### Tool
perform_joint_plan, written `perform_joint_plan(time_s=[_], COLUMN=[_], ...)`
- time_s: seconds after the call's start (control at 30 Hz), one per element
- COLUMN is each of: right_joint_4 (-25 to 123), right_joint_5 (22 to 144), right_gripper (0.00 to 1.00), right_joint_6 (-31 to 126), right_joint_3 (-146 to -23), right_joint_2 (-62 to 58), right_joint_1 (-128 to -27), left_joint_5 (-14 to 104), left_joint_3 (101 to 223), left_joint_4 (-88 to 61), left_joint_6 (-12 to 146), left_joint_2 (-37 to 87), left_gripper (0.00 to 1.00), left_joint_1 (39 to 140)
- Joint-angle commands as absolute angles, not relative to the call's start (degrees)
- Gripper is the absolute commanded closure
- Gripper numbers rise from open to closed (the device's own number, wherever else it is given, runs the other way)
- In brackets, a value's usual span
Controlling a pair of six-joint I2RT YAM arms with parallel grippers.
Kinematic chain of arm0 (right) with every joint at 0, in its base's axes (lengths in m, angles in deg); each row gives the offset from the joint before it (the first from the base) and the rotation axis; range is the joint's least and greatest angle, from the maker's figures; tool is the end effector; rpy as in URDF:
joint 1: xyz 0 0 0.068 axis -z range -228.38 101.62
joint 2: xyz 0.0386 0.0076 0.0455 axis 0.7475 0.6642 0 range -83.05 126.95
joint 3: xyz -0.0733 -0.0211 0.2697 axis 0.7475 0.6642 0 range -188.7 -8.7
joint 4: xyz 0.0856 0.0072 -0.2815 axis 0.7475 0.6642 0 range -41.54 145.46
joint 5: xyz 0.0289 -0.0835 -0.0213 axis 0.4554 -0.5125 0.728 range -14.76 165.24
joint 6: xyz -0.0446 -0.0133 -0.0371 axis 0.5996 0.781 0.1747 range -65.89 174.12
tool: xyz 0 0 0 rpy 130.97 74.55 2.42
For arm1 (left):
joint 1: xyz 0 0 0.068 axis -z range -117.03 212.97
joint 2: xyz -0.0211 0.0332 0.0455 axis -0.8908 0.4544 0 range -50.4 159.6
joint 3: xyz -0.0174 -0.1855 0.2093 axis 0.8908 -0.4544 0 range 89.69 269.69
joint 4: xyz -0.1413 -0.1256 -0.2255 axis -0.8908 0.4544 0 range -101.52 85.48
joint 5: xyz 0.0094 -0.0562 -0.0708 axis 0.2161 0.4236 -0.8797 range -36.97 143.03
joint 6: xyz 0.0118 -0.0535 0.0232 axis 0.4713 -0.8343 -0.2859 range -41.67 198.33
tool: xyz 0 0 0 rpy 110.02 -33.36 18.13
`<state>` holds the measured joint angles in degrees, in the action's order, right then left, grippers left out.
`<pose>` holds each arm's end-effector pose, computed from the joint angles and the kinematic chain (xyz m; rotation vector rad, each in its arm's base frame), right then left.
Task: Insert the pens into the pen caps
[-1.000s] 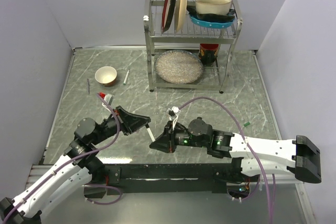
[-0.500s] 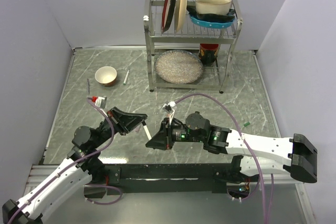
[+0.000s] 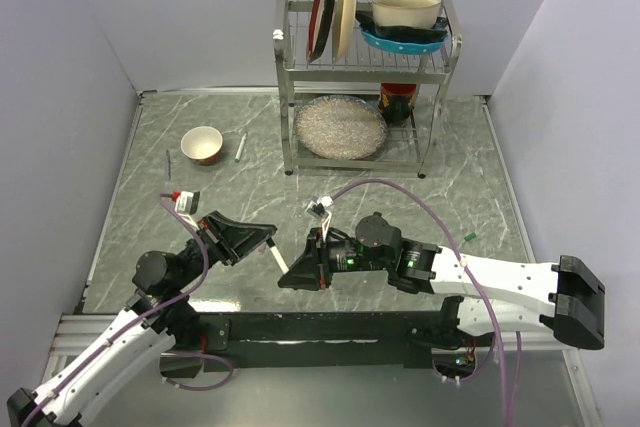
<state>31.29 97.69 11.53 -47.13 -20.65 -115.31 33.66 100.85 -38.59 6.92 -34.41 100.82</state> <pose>0.0974 0.2712 0.2819 -0.7626 1.8710 1.6711 0.1089 -0.1030 0.2681 -0.0633 1.4348 -1.8279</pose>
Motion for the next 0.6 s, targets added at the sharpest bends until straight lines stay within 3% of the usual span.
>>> perform_joint_plan(time_s=[0.0, 0.33, 0.57], right_joint_4=[12.9, 14.6, 16.8], right_joint_5=[88.0, 89.4, 89.1], right_gripper=[1.00, 1.00, 1.00], right_joint_6=[11.4, 8.7, 12.4], right_joint_3=[-52.1, -57.7, -60.0], right_joint_2=[-22.8, -20.4, -19.2], right_joint_1=[-110.5, -106.4, -103.8], left_joint_5=[20.2, 26.0, 26.5], left_joint_3=[97.4, 103.2, 101.8], left_joint_4=[-33.1, -24.7, -30.4], left_joint_6=[3.5, 12.8, 10.3], left_joint_2=[-34.8, -27.3, -24.1], left_gripper=[0.99, 0.99, 0.99], left_joint_1=[105.3, 112.4, 115.4])
